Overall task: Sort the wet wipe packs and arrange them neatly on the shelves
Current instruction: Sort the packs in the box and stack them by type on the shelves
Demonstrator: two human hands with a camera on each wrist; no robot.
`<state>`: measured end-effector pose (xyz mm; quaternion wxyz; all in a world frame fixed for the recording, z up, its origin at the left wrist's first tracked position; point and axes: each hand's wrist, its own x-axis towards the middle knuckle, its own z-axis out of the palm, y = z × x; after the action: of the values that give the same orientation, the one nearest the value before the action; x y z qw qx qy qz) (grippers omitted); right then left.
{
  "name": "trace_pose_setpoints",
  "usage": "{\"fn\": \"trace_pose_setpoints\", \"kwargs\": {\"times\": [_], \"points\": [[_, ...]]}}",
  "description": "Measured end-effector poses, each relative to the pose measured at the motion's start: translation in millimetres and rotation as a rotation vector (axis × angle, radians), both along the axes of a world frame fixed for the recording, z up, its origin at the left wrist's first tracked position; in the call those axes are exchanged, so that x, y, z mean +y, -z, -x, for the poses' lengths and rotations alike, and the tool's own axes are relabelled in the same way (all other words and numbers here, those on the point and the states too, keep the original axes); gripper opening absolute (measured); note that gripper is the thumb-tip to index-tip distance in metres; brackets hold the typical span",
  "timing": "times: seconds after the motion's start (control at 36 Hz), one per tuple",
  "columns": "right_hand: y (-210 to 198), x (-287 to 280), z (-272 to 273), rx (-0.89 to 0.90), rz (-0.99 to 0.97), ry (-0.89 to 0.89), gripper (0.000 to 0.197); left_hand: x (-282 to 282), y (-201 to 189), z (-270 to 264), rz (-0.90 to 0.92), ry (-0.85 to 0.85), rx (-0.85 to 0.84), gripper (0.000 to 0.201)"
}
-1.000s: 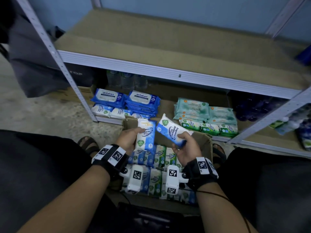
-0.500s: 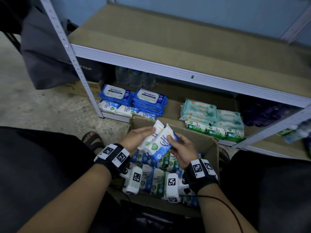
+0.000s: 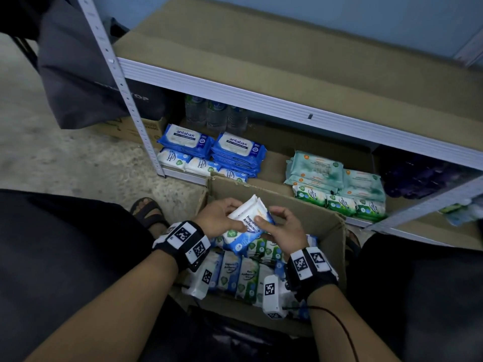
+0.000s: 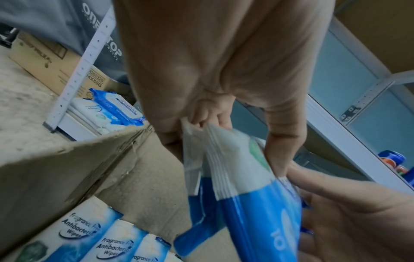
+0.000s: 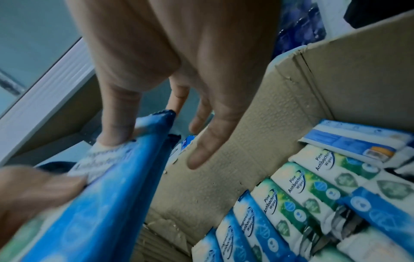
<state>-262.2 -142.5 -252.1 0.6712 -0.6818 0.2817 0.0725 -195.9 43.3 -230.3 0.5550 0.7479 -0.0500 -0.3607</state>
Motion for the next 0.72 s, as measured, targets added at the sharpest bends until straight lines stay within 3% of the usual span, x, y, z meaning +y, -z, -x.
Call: {"fn": "trace_pose_setpoints", "kwargs": {"times": [0.06,0.08,0.22,0.33,0.39,0.5,0.53,0.61,0.67,0.72], "points": [[4,-2,-1,0.037,-0.026,-0.045,0.083,2,0,-1,-0.008,0.030,0.017,0.050],[4,-1,-2,0.062,-0.094,-0.056,0.084,3,0,-1,-0.014,0.043,0.027,0.050],[6,6,-5,0.132,-0.355,-0.080,0.040,5,5,-4,-0.055,0.078,0.038,0.064],[29,8,-5,0.203,-0.326,-0.071,0.034,14,4,-12,-0.094,-0.007,-0.009,0.070],[42,11,-2,0.263,-0.250,-0.076,0.052,24,6,-22,-0.180,-0.083,-0.128,0.064],[79,17,5,0.359,-0.055,-0.166,0.126,53,11,-37,-0.405,-0.168,-0.298,0.048],[81,21,6,0.375,0.000,-0.225,0.130,59,13,-39,-0.496,-0.124,-0.302,0.049],[75,38,3,0.412,0.092,-0.360,0.088,72,21,-40,-0.713,0.108,-0.080,0.070],[81,46,-1,0.417,0.062,-0.392,0.072,75,29,-37,-0.728,0.225,0.032,0.076],[86,56,-7,0.413,0.046,-0.440,0.057,76,35,-33,-0.696,0.319,0.046,0.069]]}}
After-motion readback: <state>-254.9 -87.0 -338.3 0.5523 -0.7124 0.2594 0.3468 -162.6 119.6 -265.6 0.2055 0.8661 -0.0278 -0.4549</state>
